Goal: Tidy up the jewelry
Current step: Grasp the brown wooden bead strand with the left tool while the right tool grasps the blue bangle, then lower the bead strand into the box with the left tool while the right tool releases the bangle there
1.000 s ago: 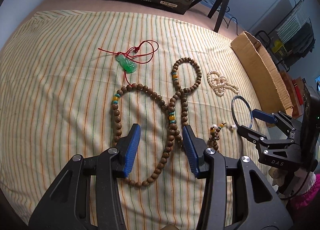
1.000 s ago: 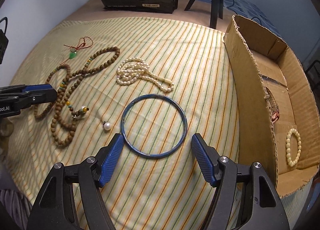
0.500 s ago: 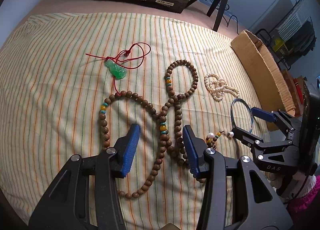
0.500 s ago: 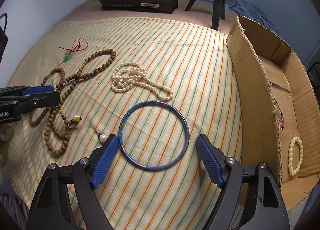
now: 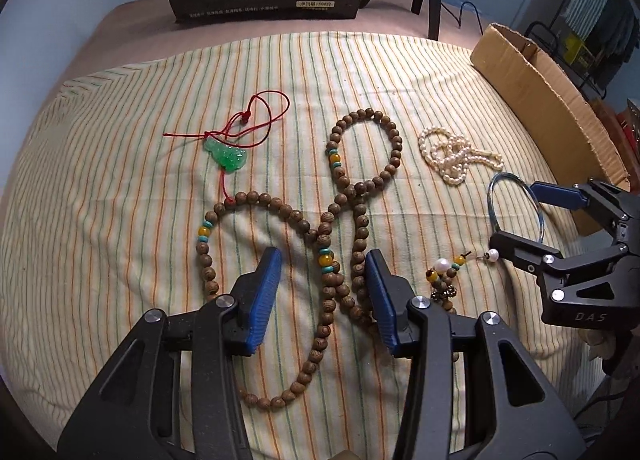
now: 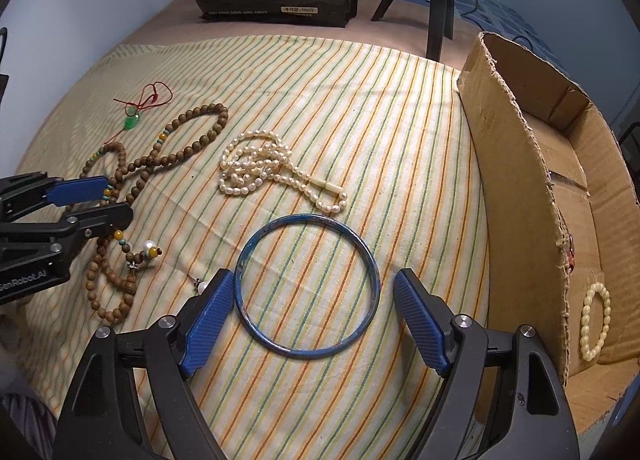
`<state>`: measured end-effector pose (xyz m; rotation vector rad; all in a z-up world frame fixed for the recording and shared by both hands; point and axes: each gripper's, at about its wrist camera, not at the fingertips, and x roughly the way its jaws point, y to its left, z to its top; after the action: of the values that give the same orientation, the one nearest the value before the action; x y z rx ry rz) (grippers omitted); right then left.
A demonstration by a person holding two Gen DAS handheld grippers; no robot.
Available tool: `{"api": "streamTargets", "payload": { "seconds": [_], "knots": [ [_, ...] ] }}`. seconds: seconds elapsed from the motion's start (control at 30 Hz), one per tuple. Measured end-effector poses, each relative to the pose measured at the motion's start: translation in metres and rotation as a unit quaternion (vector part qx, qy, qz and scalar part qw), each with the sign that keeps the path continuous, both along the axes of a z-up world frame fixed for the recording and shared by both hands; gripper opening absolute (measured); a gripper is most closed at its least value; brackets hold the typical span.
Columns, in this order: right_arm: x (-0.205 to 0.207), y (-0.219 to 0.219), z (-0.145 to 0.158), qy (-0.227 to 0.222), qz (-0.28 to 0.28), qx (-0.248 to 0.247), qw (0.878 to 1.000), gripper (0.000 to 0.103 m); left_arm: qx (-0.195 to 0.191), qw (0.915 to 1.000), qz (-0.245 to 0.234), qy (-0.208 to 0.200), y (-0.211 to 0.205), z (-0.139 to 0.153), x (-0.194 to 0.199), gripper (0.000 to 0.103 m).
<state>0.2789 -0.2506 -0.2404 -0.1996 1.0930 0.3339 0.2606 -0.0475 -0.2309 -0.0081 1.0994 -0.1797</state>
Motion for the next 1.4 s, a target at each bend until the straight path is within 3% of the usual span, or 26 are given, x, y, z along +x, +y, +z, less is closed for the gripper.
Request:
{"api": "streamTargets", "payload": {
  "seconds": [0.13, 0.17, 0.23, 0.57, 1.4],
  "knots": [
    [-0.003, 0.002, 0.000, 0.003, 0.004, -0.006, 1.000, 0.081, -0.013, 0.9998, 0.016, -0.001, 0.014, 0.000, 0.001, 0.018],
    [-0.003, 0.002, 0.000, 0.004, 0.005, -0.007, 1.000, 0.079, -0.029, 0.9994, 0.021, 0.003, 0.019, 0.001, 0.002, 0.017],
    [-0.005, 0.003, 0.001, 0.005, 0.010, -0.005, 1.000, 0.072, -0.041, 0.9987, 0.031, 0.005, 0.026, 0.002, 0.001, 0.006],
    [-0.025, 0.005, 0.009, -0.010, 0.021, -0.013, 1.000, 0.071, -0.080, 0.9959, 0.041, 0.008, 0.038, 0.014, -0.015, 0.004],
    [-0.072, -0.030, 0.076, -0.074, 0.004, 0.044, 0.996, 0.071, -0.140, 0.9868, 0.023, -0.078, 0.044, 0.105, -0.060, 0.004]
  ]
}}
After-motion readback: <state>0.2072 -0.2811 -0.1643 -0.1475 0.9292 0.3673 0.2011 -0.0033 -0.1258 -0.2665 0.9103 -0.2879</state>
